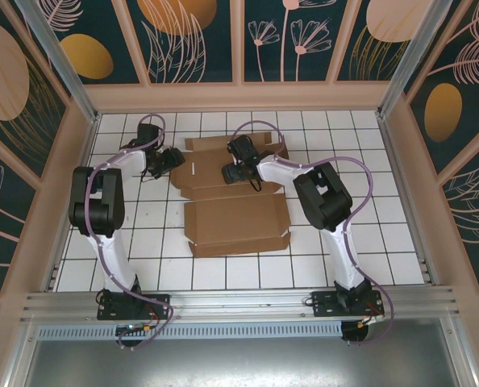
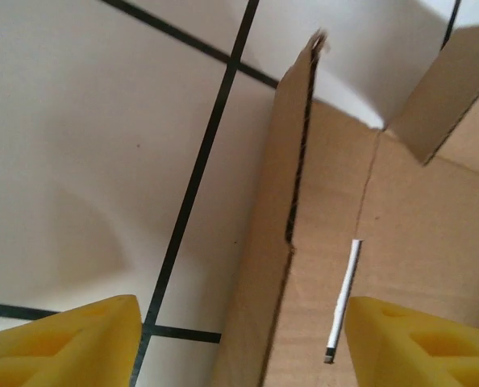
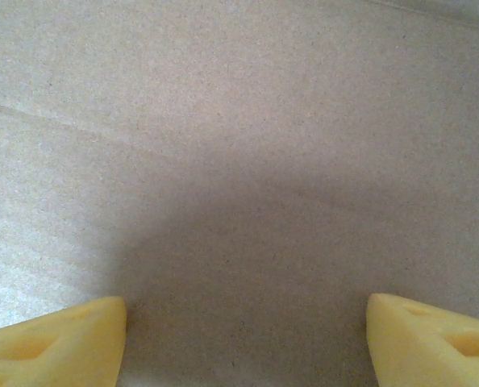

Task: Fold the paper box

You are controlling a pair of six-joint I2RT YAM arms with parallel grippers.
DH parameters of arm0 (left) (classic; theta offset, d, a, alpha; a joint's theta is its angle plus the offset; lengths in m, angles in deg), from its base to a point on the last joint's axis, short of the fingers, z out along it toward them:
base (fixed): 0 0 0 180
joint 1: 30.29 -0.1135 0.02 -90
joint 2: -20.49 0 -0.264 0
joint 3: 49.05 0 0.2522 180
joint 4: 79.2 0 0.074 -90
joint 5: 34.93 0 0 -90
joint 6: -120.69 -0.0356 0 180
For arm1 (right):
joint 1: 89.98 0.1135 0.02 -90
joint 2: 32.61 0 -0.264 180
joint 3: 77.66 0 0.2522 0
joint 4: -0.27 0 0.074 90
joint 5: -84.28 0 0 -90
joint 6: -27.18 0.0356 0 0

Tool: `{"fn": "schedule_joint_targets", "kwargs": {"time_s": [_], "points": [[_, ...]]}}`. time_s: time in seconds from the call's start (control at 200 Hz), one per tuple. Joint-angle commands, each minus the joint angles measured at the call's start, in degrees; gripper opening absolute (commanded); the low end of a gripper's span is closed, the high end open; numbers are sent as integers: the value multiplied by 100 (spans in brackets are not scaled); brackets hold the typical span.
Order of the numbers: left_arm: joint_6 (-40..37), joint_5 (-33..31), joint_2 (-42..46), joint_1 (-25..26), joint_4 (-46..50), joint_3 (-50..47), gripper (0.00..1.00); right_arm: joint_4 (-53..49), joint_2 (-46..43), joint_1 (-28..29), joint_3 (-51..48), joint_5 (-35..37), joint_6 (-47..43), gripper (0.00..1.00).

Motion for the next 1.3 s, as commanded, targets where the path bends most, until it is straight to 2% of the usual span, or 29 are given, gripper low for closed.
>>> {"fn": "schedule_joint_targets", "kwargs": {"time_s": [0.0,0.19,0.32,0.52,0.631,0.866,0.986,1.181,1.296], "points": [[-167,432,-154,-13,-314,-20,62,-1222,545,59,-473,-611,18,76],[-140,1357,-448,-23,-539,-41,51,-1199,601,70,-523,-664,26,72],[-8,1782,-419,-23,-718,-106,33,-1195,617,69,-531,-682,25,70],[122,1924,-20,-26,-788,-220,11,-1171,577,66,-561,-664,40,69],[215,2041,107,-23,-903,-355,5,-1158,564,61,-573,-664,24,67],[557,2587,141,19,-1361,-593,10,-1178,546,61,-579,-650,15,67],[580,2635,63,137,-1369,-516,15,-1188,538,61,-570,-647,6,67],[503,2640,-113,401,-1181,-244,48,-1188,543,58,-570,-656,2,67],[485,2600,-181,545,-1074,-62,60,-1184,545,50,-561,-647,0,67]]}}
